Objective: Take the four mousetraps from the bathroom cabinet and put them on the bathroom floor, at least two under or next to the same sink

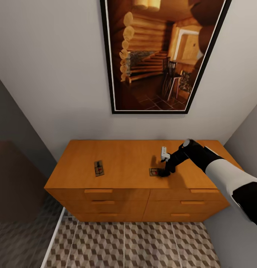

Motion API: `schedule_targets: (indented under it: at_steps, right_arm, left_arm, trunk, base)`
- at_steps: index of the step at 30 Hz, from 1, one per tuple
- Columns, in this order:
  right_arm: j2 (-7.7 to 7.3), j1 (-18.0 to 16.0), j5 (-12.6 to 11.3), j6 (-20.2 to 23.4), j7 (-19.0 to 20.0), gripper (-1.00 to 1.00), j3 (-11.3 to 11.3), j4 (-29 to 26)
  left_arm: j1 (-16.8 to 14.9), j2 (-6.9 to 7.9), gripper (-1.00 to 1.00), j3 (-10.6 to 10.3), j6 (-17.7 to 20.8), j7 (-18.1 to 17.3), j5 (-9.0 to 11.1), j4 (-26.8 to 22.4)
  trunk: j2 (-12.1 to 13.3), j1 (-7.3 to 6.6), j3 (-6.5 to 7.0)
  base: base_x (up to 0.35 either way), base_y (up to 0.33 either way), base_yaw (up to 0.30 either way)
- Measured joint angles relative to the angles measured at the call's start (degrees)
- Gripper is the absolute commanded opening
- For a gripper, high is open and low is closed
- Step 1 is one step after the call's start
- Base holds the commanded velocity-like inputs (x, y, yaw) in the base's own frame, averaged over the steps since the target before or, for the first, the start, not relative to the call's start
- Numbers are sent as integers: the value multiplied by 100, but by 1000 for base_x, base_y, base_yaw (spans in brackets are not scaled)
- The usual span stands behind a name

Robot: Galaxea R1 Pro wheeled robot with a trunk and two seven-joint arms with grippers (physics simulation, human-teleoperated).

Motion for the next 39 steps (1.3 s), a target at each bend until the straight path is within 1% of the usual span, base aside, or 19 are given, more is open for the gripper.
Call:
schedule_targets:
  at_steps: [5,10,39]
  right_arm:
    - [11,0,209,0,0,100,-1,5]
    - [8,0,282,1,-30,100,-7,13]
    - [67,0,299,0,-189,100,-10,15]
  left_arm:
    - [1,-4,100,0,0,-1,0,-2]
    - [0,-7,100,0,0,0,1,-1]
    - [2,-16,100,0,-1,0,1,-1]
  trunk:
    - [0,-1,0]
    - [0,-2,0]
    - [0,-2,0]
  base:
    - [-108,0,0]
    - [-24,0,0]
    - [-1,0,0]
